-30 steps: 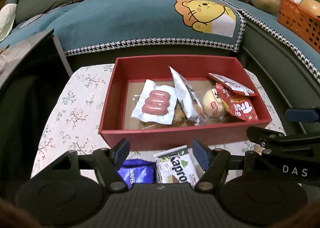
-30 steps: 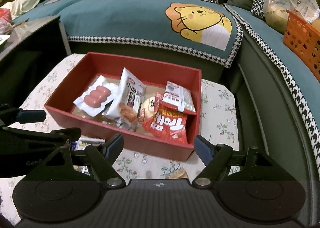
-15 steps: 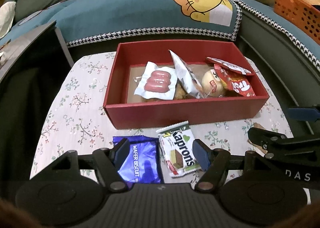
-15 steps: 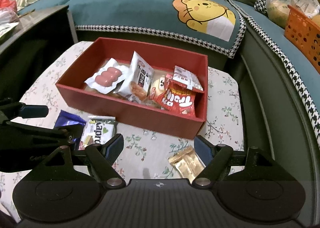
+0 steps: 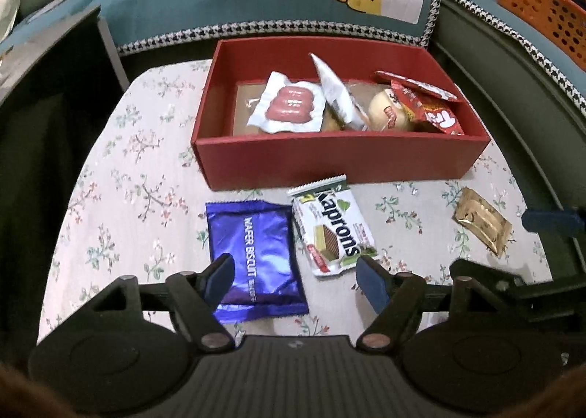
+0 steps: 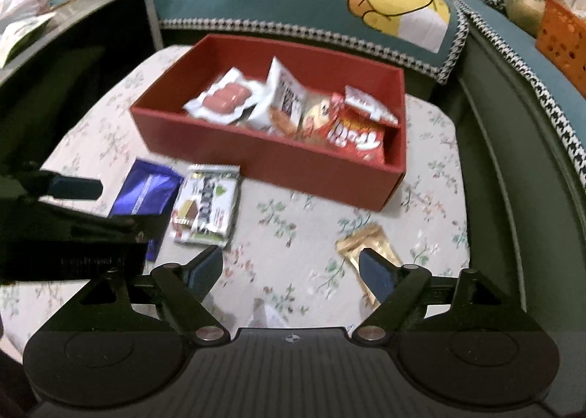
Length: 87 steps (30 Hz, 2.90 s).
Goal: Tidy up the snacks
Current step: 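Lift both tools out of the box and back over the table, then lower the left tool onto the blue wafer biscuit pack while the right tool approaches the white wrapper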
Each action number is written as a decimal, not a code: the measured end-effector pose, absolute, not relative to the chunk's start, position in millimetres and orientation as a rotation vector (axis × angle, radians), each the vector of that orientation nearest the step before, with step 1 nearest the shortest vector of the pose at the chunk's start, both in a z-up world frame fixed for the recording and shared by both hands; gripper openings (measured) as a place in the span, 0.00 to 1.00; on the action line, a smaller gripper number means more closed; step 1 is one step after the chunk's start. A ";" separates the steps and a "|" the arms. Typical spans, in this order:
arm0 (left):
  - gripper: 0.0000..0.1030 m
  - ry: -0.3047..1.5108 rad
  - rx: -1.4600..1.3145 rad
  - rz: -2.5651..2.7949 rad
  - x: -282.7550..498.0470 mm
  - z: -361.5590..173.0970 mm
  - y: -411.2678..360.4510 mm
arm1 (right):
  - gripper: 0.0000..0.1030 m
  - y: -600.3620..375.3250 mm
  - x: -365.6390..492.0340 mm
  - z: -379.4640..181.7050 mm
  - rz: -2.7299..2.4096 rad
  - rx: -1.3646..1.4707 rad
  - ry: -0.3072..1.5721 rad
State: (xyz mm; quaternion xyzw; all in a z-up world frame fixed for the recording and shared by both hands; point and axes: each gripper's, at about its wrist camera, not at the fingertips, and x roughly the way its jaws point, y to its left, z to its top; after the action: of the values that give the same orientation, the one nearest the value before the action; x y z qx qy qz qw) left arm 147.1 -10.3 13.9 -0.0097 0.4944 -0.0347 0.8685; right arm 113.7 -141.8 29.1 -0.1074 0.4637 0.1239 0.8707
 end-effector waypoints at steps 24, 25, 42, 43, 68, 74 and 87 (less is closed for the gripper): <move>1.00 1.027 -0.170 -0.114 138.4 23.5 31.5 | 0.93 -154.5 76.9 -38.4 0.189 0.061 1.253; 1.00 1.027 -0.173 -0.110 138.4 23.4 33.3 | 0.93 -153.3 80.6 -39.0 0.183 0.075 1.247; 1.00 1.158 -0.229 0.000 177.0 -30.8 34.8 | 0.58 -136.3 79.7 -30.4 0.288 -0.235 1.184; 1.00 1.165 -0.218 0.008 180.7 -35.2 33.8 | 0.55 -140.0 83.3 -28.7 0.289 -0.233 1.178; 1.00 1.162 -0.194 -0.063 133.5 -32.6 24.5 | 1.00 -154.3 94.1 -52.2 0.205 -0.195 1.182; 1.00 1.155 -0.211 0.028 172.1 -44.9 28.1 | 1.00 -156.4 95.4 -52.3 0.186 -0.181 1.145; 1.00 1.174 -0.048 -0.028 146.7 -47.2 1.2 | 0.63 -140.5 80.7 -36.6 0.304 -0.257 1.136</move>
State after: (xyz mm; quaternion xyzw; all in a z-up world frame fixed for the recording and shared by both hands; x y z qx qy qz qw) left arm 146.7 1.2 -47.2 -0.0227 0.5536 -0.0130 0.8324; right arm 80.8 -140.5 -36.6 -0.1207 0.5345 0.1431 0.8242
